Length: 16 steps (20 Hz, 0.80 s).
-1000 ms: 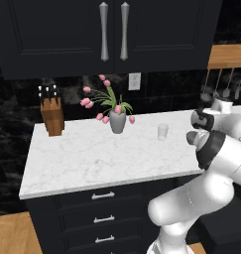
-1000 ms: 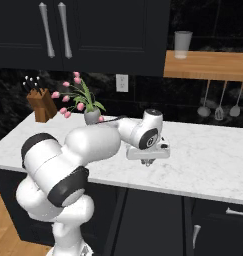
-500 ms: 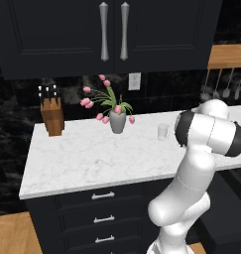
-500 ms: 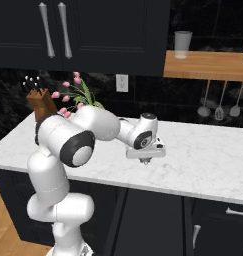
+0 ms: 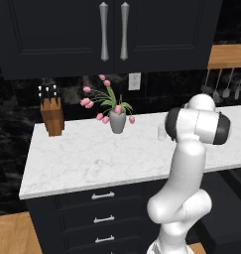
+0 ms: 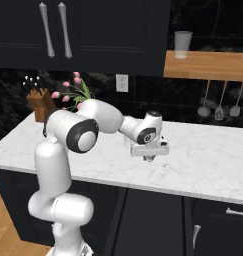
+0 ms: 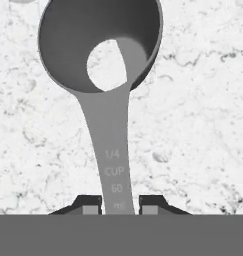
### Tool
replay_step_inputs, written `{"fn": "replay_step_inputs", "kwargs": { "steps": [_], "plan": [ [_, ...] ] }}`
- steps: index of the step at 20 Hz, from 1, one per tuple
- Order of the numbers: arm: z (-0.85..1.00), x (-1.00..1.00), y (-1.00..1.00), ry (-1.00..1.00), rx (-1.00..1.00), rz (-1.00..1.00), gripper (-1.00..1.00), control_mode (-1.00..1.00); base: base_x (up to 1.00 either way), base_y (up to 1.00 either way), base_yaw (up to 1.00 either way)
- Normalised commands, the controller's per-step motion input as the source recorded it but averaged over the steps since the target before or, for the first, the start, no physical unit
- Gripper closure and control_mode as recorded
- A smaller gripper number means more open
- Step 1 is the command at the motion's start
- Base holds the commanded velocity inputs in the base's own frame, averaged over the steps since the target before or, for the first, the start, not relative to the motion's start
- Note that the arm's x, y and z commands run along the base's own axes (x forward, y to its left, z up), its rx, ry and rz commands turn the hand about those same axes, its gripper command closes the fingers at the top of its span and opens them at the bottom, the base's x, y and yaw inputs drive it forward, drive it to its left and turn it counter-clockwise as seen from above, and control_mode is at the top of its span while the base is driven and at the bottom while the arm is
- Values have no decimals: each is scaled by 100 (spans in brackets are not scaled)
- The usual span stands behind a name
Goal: Pick the measuring cup from the drawer and place it on the counter.
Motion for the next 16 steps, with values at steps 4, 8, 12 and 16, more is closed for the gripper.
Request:
{"fn": "replay_step_inputs", "kwargs": {
  "steps": [4, 8, 12, 16],
  "plan": [
    [-1, 7, 0, 0, 0, 0, -100, -100, 0, 0, 0],
    [0, 0, 0, 0, 0, 0, -100, -100, 0, 0, 0],
    [27, -11, 16, -8, 0, -2, -100, -100, 0, 0, 0],
    [88, -50, 51, -9, 0, -8, -100, -100, 0, 0, 0]
  ]
}}
